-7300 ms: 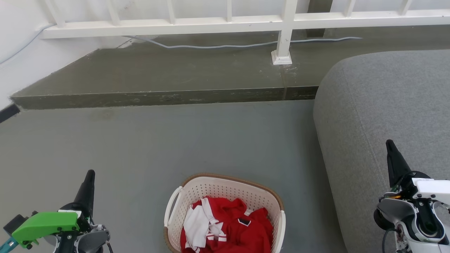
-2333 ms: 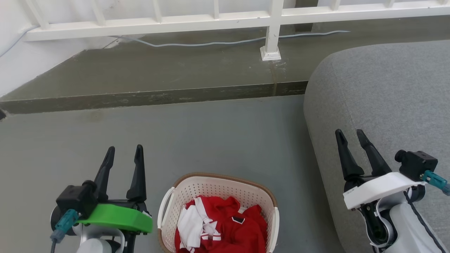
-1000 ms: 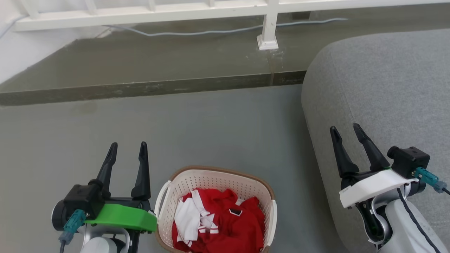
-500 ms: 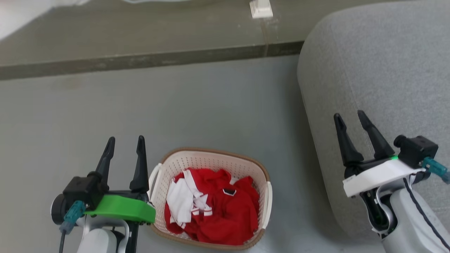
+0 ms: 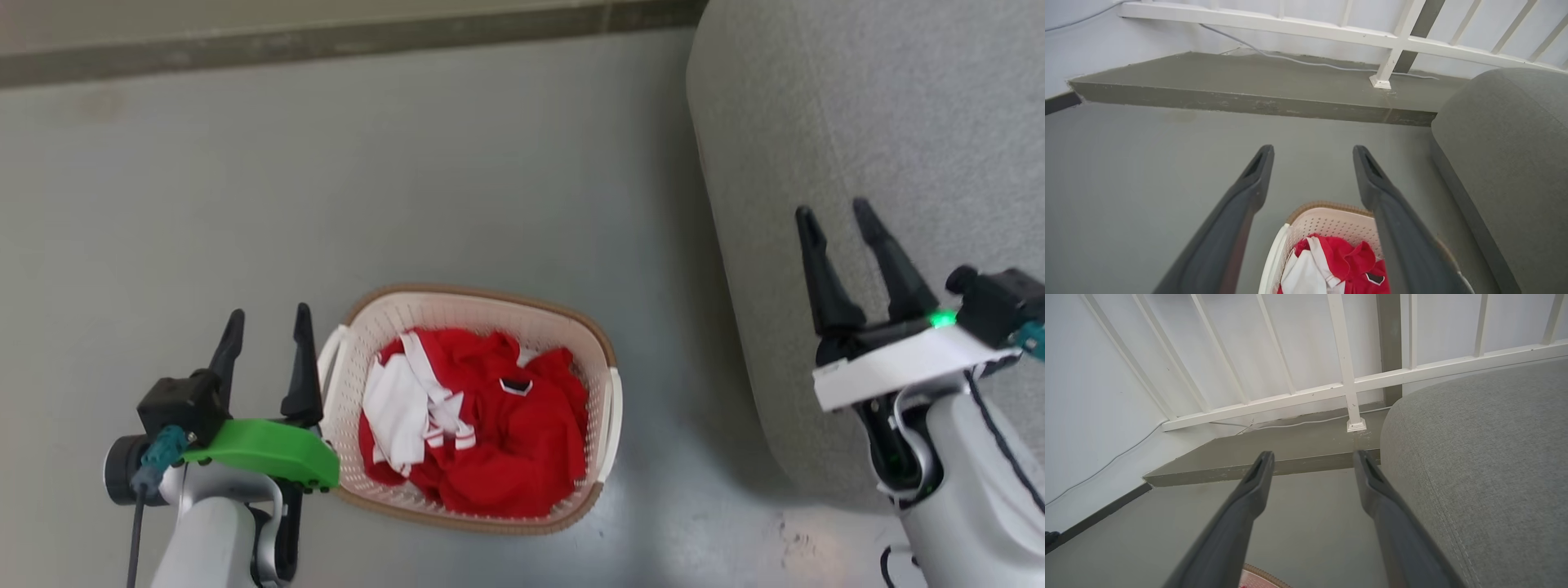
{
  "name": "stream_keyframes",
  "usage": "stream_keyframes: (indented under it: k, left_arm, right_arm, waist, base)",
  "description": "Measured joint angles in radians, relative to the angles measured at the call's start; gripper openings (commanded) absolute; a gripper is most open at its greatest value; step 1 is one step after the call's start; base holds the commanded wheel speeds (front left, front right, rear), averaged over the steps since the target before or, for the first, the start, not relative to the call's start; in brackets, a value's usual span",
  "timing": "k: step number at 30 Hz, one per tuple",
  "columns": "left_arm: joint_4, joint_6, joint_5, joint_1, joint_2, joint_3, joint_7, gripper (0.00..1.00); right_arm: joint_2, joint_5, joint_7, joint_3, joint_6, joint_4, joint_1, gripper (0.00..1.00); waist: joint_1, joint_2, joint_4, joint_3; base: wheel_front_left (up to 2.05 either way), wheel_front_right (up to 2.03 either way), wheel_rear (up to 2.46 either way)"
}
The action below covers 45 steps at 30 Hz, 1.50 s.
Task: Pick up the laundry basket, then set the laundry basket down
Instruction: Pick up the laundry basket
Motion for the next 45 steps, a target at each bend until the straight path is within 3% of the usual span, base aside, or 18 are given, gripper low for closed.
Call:
stream_keyframes:
  k: [16, 26, 45]
  left_arm:
    - [0.263, -0.039, -0.019, -0.196, 0.002, 0.032, 0.0, 1.0]
    - [0.419, -0.048, -0.024, -0.31, 0.04, 0.058, 0.005, 1.0]
    - [0.634, -0.096, -0.013, -0.485, 0.085, 0.009, 0.063, 1.0]
  right_arm:
    - [-0.026, 0.047, -0.004, -0.002, 0.0, -0.057, -0.098, 1.0]
    - [-0.028, 0.065, -0.004, 0.033, 0.0, -0.072, -0.151, 1.0]
    - [-0.041, 0.092, -0.004, 0.018, 0.0, -0.087, -0.211, 1.0]
  waist:
    - [0.0001, 0.0, -0.019, 0.204]
    - [0.0001, 0.0, -0.038, 0.325]
    - [0.0001, 0.0, -0.088, 0.493]
  base:
    - [0.0, 0.0, 0.0]
    - [0.0, 0.0, 0.0]
    - [0.0, 0.0, 0.0]
